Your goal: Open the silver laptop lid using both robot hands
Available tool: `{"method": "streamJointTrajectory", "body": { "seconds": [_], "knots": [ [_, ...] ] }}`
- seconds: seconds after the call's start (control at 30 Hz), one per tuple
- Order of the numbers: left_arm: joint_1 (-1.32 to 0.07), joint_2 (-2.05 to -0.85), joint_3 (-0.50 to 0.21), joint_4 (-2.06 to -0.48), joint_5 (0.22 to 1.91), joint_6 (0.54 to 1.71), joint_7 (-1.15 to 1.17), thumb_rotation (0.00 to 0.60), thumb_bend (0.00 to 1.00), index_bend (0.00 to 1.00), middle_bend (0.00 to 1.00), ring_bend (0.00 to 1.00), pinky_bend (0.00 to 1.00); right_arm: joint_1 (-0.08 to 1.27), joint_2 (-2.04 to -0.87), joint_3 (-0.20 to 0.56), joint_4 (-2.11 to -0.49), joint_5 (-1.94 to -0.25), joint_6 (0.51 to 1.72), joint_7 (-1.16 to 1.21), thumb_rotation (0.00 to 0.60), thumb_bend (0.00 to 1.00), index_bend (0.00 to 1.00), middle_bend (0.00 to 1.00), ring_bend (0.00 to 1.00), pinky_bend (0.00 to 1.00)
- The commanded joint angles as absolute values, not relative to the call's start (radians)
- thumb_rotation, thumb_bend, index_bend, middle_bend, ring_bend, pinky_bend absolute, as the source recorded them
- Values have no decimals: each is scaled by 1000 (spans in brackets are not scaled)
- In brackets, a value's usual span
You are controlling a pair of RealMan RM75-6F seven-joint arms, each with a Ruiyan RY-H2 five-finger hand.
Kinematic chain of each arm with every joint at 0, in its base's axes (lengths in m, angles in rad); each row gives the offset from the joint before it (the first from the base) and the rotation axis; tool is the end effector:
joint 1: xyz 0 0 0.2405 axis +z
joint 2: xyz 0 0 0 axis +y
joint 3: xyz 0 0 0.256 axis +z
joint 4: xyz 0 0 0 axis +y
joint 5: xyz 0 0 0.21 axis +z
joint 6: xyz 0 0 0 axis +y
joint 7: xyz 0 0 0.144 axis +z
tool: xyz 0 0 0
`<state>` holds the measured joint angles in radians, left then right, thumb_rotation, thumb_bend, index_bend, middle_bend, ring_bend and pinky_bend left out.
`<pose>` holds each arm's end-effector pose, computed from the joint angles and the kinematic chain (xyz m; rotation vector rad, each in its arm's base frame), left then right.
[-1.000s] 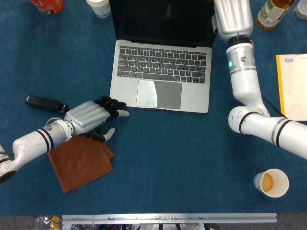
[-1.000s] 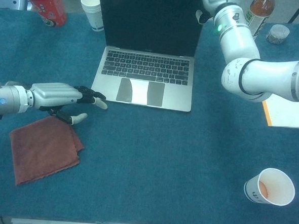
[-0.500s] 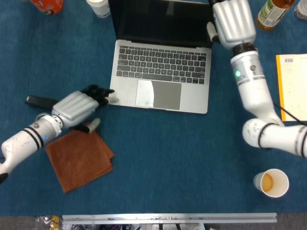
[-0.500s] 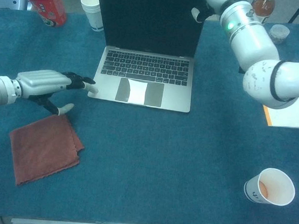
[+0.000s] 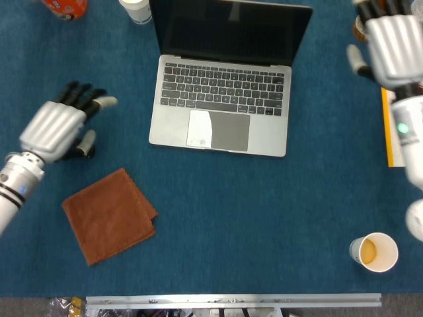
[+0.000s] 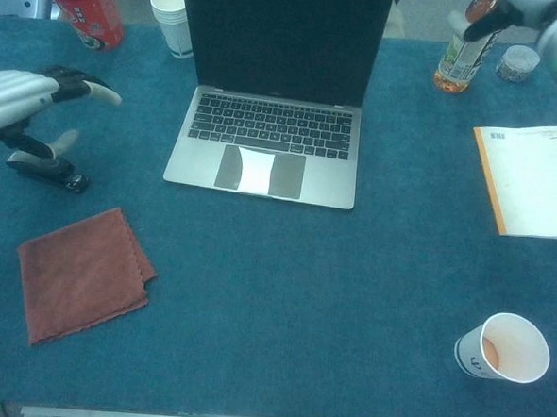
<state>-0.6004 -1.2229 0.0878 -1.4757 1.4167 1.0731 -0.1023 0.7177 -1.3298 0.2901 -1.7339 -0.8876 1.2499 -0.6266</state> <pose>-0.2577 0.2981 0.0750 -1.8935 -0.9957 -0.8365 -0.1428 -0.3604 0.0939 1.5099 -0.7679 0.8912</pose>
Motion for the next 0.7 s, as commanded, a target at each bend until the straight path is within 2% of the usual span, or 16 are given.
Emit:
{"method": "streamJointTrajectory", "body": {
  "seconds": [0.03, 0.33, 0.7],
  "knots": [
    [-544, -1205, 58, -1492, 1377, 1144, -60, 600, 552, 155, 107, 31, 0, 649, -1266, 240, -1796, -924, 1297, -599, 600, 349, 59, 206, 49, 55],
    [-429, -1176, 28, -1543, 1348, 1298, 21, 600, 552, 170, 124, 34, 0, 476, -1138, 140, -1898, -1046, 1421, -497, 600, 350, 97, 229, 67, 59],
    [-312, -1114, 45, -1643, 1381, 1411, 64, 600, 552, 170, 124, 33, 0, 274, -1092, 33, -1904, -1191, 1559, -341, 600, 350, 99, 230, 67, 59]
  ]
}}
